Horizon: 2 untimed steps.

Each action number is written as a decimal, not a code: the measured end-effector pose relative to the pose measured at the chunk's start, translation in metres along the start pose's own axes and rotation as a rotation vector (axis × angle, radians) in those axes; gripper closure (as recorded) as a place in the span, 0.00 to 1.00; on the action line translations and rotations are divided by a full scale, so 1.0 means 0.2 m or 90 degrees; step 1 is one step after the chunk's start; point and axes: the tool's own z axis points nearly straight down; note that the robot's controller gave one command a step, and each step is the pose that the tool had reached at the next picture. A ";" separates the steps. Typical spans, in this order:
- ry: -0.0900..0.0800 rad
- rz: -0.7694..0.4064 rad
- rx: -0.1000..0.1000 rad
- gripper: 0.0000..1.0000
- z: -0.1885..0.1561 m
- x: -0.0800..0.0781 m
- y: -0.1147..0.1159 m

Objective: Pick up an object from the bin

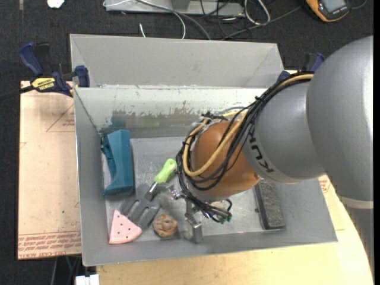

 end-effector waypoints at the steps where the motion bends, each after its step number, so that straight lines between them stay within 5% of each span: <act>1: -0.002 -0.049 0.001 0.00 0.00 0.00 0.03; 2: -0.004 -0.078 0.002 0.00 0.00 -0.03 0.09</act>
Offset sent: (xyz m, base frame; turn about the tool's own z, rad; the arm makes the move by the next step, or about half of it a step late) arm -0.0042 0.0286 -0.0012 -0.1572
